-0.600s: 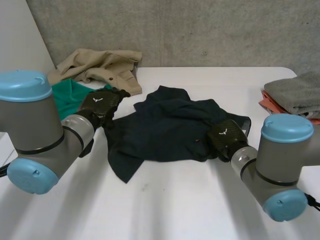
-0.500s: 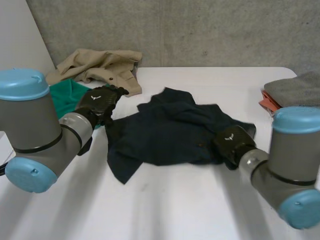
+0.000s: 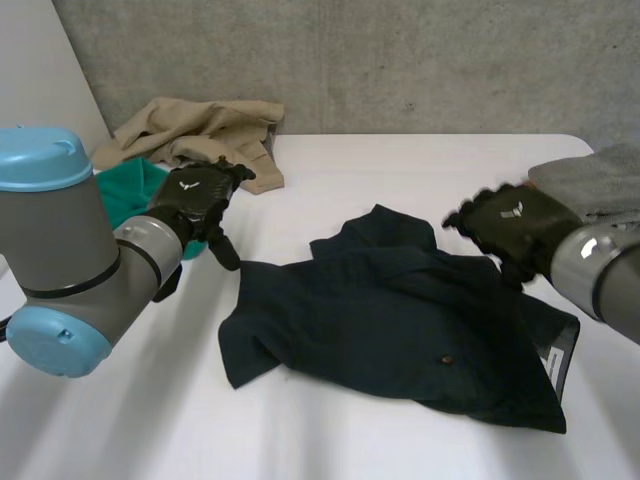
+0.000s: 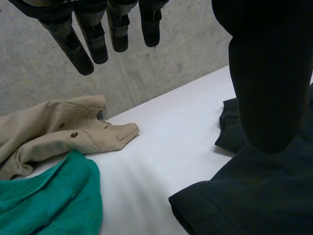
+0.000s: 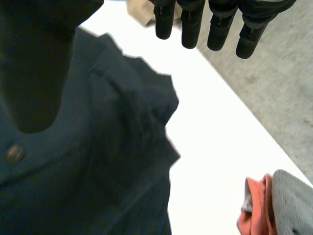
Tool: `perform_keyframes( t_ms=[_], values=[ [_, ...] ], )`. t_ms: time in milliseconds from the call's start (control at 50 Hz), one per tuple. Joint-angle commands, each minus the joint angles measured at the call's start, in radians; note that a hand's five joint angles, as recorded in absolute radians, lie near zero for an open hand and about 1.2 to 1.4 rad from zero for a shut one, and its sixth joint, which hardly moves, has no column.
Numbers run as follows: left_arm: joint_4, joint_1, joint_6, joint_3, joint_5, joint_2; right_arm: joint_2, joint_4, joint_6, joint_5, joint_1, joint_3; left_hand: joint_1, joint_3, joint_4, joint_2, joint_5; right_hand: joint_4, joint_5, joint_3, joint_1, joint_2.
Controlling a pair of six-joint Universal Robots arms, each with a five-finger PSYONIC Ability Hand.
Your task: Fold the laundry.
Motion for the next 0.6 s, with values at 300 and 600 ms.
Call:
perform_keyframes(
  t_ms=[300,600],
  values=[
    [-0.004,0.006,0.010,0.023,0.014,-0.021,0.546,-0.102,0.104,0.158,0.094,-0.390,-0.022,-0.034,-0.025,-0.028,-0.047,1.191,1.178,1.188,1.175,1.189],
    [-0.053,-0.010,0.125,0.202,0.068,-0.228,0.026,-0.105,0.142,-0.040,0.095,-0.155,-0.022,-0.034,-0.025,-0.028,-0.047,1.194,1.181,1.191,1.178,1.191]
  ],
)
